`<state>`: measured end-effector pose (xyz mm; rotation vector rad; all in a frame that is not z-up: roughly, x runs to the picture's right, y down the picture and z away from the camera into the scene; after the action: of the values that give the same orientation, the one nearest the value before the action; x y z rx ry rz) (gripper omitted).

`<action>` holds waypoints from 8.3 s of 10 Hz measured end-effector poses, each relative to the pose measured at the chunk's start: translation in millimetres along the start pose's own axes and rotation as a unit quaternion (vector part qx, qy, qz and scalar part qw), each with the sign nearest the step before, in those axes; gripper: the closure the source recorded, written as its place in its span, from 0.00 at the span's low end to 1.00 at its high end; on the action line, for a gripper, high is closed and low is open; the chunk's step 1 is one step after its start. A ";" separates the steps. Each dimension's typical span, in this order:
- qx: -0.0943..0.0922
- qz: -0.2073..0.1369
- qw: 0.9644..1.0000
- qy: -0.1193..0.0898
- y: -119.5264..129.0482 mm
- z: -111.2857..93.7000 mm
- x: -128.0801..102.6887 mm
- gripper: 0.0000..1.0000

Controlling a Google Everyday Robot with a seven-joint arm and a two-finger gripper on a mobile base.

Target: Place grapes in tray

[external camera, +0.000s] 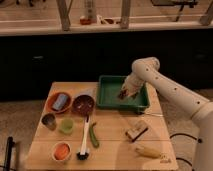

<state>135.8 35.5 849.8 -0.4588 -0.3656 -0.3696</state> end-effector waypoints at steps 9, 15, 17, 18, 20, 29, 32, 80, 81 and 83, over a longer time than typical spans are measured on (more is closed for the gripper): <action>0.026 0.017 1.000 -0.003 -12.4 16.4 11.7 1.00; 0.041 0.030 0.999 -0.011 -25.1 28.0 13.3 1.00; 0.042 0.034 0.998 -0.012 -27.6 30.0 14.8 0.98; 0.041 0.033 0.999 -0.014 -30.8 31.4 14.2 0.89; 0.037 0.031 0.999 -0.016 -34.3 33.4 14.3 0.69; 0.030 0.033 0.999 -0.018 -44.1 39.1 20.6 0.20; 0.029 0.033 0.999 -0.017 -43.6 39.1 22.1 0.20; 0.011 0.034 0.999 -0.021 -42.7 36.9 28.8 0.20; 0.011 0.034 0.999 -0.021 -42.7 36.9 28.8 0.20; 0.011 0.034 0.999 -0.021 -42.7 36.9 28.8 0.20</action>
<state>133.4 10.4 908.0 -0.4570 -0.3934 -0.2899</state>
